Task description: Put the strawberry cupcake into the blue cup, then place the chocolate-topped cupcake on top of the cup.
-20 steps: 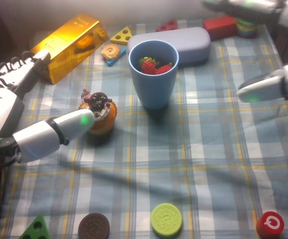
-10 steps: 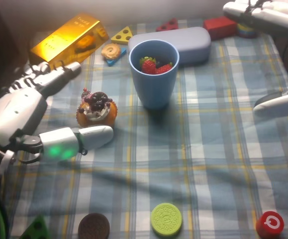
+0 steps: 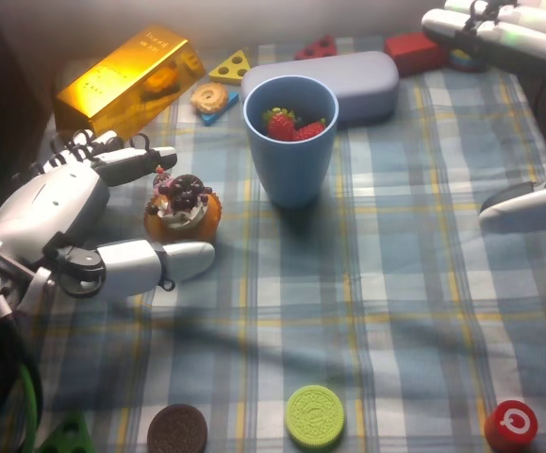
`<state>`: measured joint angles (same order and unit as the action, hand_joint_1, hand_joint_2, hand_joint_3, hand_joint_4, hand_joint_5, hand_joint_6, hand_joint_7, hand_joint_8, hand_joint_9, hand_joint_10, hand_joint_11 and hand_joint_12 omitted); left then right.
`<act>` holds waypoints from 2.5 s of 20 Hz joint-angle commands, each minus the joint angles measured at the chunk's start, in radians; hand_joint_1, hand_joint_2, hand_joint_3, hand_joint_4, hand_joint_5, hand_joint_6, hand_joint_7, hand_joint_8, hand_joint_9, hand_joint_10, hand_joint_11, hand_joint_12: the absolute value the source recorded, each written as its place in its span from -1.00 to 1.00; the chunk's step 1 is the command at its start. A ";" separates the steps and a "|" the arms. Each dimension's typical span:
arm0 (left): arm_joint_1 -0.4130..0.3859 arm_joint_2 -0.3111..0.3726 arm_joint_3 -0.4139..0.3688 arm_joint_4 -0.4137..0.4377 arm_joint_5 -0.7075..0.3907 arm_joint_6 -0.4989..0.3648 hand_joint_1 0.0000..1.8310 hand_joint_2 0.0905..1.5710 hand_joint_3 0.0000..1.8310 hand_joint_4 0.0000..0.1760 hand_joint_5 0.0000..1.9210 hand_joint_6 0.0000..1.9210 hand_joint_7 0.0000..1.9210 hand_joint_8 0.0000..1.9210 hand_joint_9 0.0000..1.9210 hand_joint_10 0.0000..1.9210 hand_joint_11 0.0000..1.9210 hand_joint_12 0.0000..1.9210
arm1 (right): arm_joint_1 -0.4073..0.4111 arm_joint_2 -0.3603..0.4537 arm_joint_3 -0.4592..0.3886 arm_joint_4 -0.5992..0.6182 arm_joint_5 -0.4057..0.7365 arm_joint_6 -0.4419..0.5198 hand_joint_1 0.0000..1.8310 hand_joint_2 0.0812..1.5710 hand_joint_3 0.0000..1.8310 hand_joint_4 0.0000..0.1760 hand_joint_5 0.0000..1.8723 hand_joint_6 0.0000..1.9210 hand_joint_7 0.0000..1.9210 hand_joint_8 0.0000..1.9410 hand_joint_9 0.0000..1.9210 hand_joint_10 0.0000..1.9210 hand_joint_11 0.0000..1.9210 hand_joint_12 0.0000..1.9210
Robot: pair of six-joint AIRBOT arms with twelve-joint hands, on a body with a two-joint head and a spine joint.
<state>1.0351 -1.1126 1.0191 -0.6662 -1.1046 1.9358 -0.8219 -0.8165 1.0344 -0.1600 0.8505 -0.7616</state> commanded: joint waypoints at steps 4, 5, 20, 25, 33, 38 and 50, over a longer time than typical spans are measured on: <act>-0.021 -0.015 0.017 0.035 -0.089 -0.006 -0.21 -0.09 -1.00 0.30 -0.53 -1.00 -0.57 -1.00 -0.90 -1.00 -1.00 -1.00 | 0.002 -0.001 -0.001 0.035 0.127 0.002 -0.59 0.04 -1.00 -0.39 -0.98 -0.99 -0.90 -0.99 -0.99 -1.00 -0.98 -0.99; -0.021 -0.018 0.019 0.034 -0.088 -0.006 -0.22 -0.10 -1.00 0.25 -0.52 -1.00 -0.58 -1.00 -0.90 -1.00 -1.00 -1.00 | 0.001 -0.001 -0.001 0.036 0.127 0.002 -0.59 0.04 -1.00 -0.50 -0.97 -0.99 -0.89 -0.99 -0.99 -1.00 -0.98 -0.99; -0.022 -0.038 0.037 0.017 -0.074 -0.008 0.02 0.00 -1.00 -0.39 -0.18 -0.99 -0.15 -0.98 -0.74 -0.99 -1.00 -1.00 | -0.015 -0.005 -0.001 0.048 0.128 0.002 -0.55 -0.01 -1.00 0.24 -0.95 -1.00 -0.94 -0.99 -1.00 -1.00 -0.98 -0.99; -0.034 -0.026 0.028 0.027 -0.081 -0.008 0.02 0.06 -0.98 0.06 -0.10 -0.99 -0.12 -0.99 -0.67 -0.99 -1.00 -1.00 | -0.022 -0.006 -0.001 0.054 0.128 0.002 -0.51 -0.01 -1.00 0.56 -0.96 -1.00 -0.95 -1.00 -0.99 -1.00 -0.93 -0.97; -0.062 0.039 -0.031 0.088 -0.139 -0.007 0.15 0.07 -1.00 -0.44 -0.07 -1.00 -0.07 -1.00 -0.62 -1.00 -1.00 -1.00 | -0.029 -0.009 0.000 0.062 0.128 0.002 -0.58 0.01 -1.00 0.74 -1.00 -1.00 -0.97 -1.00 -1.00 -1.00 -0.96 -0.97; -0.065 0.111 -0.094 0.124 -0.204 -0.007 0.12 0.12 -0.99 -0.29 -0.10 -1.00 -0.10 -1.00 -0.59 -0.99 -1.00 -1.00 | -0.032 -0.008 -0.001 0.069 0.128 0.002 -0.59 -0.01 -1.00 0.73 -1.00 -1.00 -0.98 -1.00 -1.00 -1.00 -0.97 -0.98; -0.185 0.087 -0.051 0.199 -0.174 -0.007 0.23 0.06 -1.00 -0.42 -0.05 -1.00 -0.09 -1.00 -0.56 -1.00 -1.00 -1.00 | -0.040 -0.016 0.008 0.072 0.128 0.002 -0.59 -0.02 -1.00 0.59 -1.00 -1.00 -0.96 -1.00 -1.00 -1.00 -1.00 -1.00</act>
<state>0.8604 -1.0260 0.9688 -0.5175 -1.1824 1.9358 -0.8658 -0.8310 1.0374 -0.1158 0.8616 -0.7628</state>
